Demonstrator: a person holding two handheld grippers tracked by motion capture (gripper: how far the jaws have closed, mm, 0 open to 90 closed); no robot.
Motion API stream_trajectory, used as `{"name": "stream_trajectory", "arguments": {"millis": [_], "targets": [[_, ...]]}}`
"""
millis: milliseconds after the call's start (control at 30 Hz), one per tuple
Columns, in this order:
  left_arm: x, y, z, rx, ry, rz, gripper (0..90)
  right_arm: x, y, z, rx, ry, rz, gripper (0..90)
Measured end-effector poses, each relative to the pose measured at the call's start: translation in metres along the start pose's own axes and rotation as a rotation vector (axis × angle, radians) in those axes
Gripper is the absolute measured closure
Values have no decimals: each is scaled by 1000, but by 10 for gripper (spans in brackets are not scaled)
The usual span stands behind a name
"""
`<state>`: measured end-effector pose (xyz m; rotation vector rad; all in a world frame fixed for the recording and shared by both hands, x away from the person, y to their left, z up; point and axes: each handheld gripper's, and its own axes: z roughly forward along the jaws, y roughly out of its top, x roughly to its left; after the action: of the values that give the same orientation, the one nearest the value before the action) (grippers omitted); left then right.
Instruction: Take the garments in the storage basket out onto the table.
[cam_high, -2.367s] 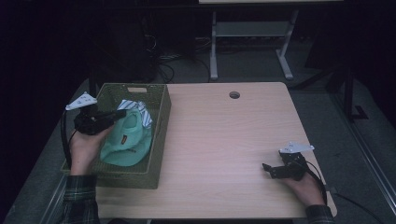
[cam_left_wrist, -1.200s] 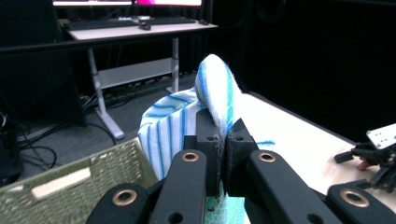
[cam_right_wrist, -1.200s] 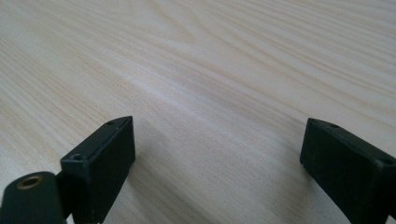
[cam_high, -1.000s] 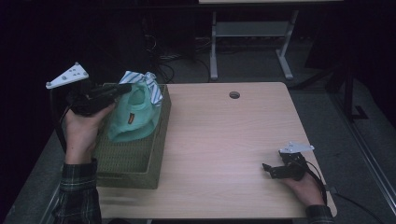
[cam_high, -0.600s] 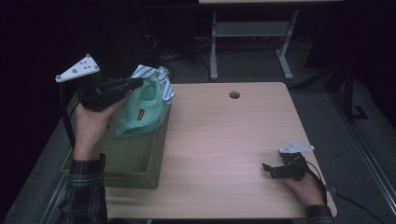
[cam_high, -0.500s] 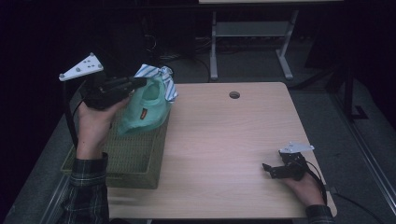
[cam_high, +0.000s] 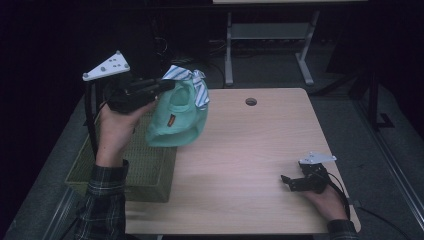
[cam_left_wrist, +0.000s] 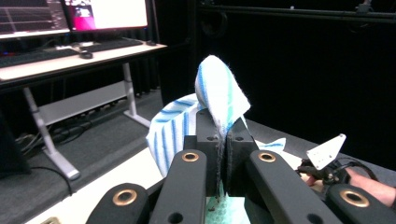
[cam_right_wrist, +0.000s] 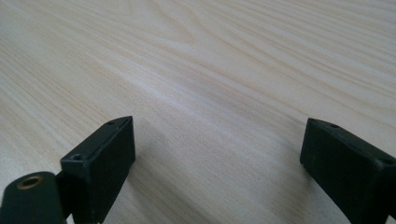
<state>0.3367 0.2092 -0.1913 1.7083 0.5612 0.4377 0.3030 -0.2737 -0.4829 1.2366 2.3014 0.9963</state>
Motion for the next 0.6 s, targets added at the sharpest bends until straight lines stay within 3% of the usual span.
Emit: {"name": "stream_trajectory", "arguments": {"millis": [600], "targets": [[-31, -20, 47, 40, -120, 5, 871, 0, 0, 0, 0, 0, 0, 99]]}}
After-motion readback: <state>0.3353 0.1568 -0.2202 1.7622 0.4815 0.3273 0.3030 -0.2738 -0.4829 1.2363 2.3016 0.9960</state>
